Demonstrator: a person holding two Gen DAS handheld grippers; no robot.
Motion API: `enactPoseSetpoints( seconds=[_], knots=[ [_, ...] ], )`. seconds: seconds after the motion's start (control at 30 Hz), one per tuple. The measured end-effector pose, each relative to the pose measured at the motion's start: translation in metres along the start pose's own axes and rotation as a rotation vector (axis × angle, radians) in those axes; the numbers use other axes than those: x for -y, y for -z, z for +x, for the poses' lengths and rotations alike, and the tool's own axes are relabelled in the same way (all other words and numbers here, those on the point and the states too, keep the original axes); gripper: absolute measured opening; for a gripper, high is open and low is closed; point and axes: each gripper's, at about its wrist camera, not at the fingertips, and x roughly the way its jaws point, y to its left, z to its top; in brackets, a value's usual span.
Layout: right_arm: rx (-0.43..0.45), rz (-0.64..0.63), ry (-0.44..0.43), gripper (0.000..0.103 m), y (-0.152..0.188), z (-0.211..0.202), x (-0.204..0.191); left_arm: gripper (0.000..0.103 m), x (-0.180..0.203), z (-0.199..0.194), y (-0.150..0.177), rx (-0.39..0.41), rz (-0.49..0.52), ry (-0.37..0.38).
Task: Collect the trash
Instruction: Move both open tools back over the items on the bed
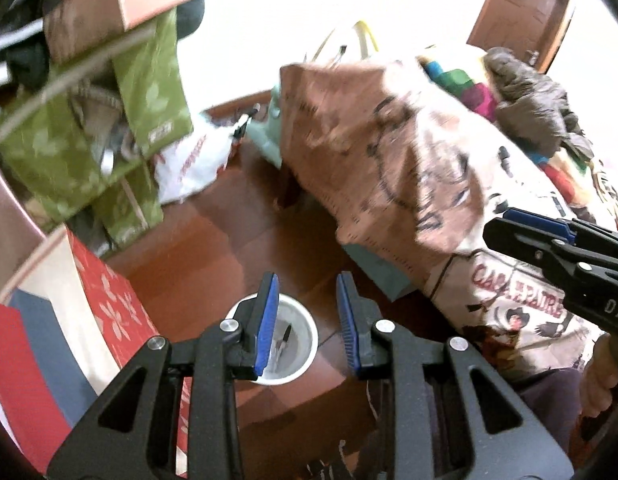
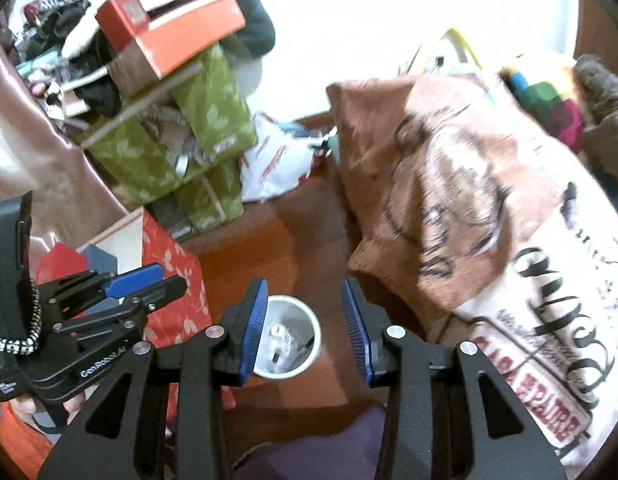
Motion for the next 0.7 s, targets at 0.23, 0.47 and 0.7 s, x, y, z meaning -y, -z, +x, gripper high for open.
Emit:
enactPoseSetpoints(
  seconds=[0.23, 0.47, 0.7],
  knots=[
    [0.144, 0.018, 0.061, 0.035, 0.002, -0.067, 0.022, 0.031, 0.051, -0.057, -0.018, 0.123, 0.079, 0.009],
    [0.256, 0.07, 0.144, 0.035, 0.006, -0.122, 0.061, 0.045, 0.115, -0.095, -0.031, 0.234, 0.196, 0.024],
    [0.314, 0.147, 0.258, 0.038, 0.019, -0.16, 0.12, 0.054, 0.184, -0.1, -0.047, 0.277, 0.278, 0.096]
  ],
)
